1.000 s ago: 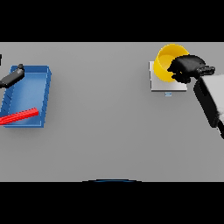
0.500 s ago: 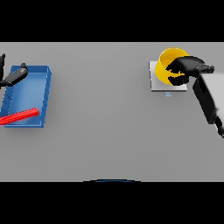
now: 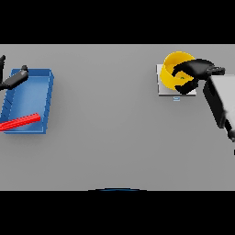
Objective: Pick up the red beaker and tilt it to pour out 1 green nut into yellow bowl. Pick up the yellow bowl and place it on the metallic measuring scale.
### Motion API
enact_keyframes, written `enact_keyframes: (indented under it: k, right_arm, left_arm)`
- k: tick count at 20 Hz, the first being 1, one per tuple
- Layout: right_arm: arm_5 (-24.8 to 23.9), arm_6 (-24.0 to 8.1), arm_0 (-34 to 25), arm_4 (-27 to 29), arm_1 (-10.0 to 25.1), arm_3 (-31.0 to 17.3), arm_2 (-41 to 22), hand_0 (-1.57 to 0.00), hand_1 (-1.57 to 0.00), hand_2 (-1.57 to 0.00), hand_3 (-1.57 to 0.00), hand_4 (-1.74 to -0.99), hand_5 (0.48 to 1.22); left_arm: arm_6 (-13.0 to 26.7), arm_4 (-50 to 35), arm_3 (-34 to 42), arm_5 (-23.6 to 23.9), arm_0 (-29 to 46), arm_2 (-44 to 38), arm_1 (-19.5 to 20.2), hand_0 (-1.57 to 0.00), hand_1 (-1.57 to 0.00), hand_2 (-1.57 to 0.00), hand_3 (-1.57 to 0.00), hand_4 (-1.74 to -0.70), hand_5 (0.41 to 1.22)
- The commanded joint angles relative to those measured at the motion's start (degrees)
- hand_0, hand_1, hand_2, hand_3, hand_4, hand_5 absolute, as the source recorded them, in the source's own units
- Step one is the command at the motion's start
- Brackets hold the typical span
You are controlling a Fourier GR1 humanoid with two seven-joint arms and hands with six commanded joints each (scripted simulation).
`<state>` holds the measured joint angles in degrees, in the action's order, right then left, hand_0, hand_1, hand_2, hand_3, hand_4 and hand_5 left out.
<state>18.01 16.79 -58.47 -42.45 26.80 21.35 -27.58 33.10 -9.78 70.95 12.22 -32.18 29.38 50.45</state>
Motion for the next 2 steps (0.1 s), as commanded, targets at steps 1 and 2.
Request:
enact_keyframes:
  k: [1, 2]
  right_arm:
    - [0.08, 0.29, -0.13, -0.28, 0.03, -0.5, -0.22, -0.07, -0.06, -0.14, -0.37, -1.316, 0.735]
    - [0.37, -0.47, -0.69, -0.29, -0.55, -0.88, -0.13, -0.05, -0.05, -0.12, -0.35, -1.308, 0.733]
  left_arm:
    - [0.44, 0.21, -0.44, 0.32, -0.43, 0.1, -0.51, 0.0, 0.0, 0.0, 0.0, -0.82, 0.734]
    - [0.36, 0.34, -0.48, 0.16, -0.99, 0.12, -0.53, 0.0, 0.0, 0.0, 0.0, -0.82, 0.734]
